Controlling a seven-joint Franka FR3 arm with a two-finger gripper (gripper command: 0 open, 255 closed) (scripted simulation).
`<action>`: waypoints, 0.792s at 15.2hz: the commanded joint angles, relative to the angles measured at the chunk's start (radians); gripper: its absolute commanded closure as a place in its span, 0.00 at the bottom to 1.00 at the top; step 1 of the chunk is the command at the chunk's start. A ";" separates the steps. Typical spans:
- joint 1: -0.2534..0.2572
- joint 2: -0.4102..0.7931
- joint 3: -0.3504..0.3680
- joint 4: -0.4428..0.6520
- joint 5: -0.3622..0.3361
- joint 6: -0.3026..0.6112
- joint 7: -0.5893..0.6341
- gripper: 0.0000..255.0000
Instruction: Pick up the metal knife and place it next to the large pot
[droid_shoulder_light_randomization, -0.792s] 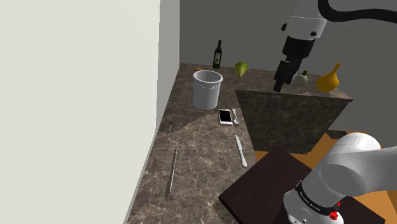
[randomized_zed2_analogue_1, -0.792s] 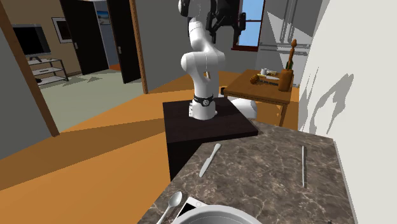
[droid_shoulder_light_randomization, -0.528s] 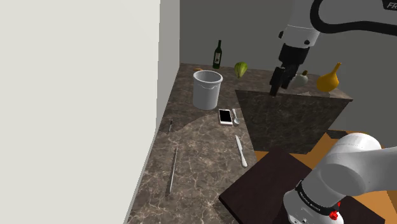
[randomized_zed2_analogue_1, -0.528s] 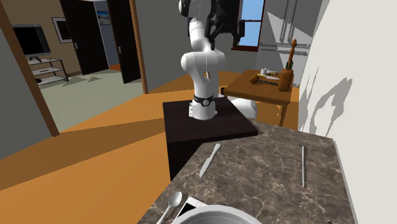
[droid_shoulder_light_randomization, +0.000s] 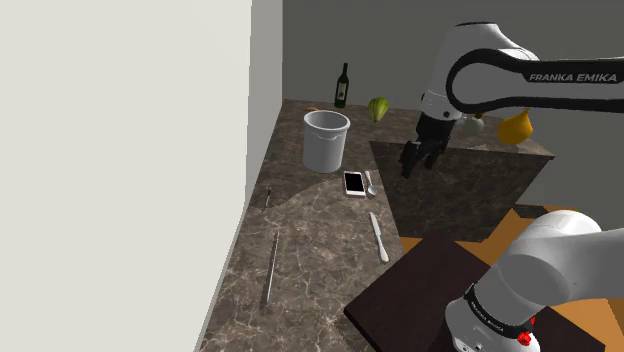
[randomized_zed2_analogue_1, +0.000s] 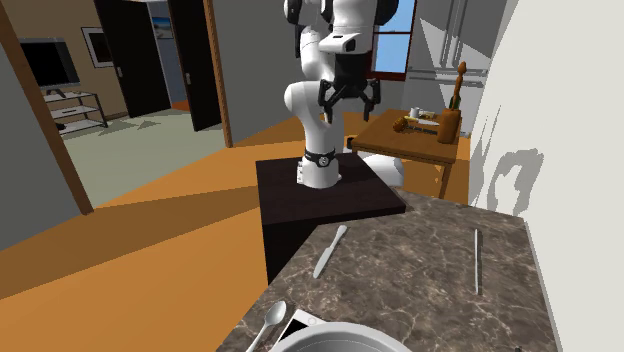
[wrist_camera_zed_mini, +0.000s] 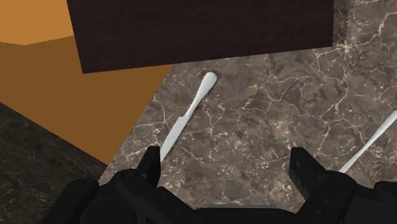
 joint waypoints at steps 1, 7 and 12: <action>-0.017 0.030 -0.002 -0.048 0.004 0.084 0.024 0.00; -0.058 0.161 0.000 -0.167 0.024 0.344 0.098 0.00; -0.087 0.334 -0.001 -0.225 0.046 0.583 0.153 0.00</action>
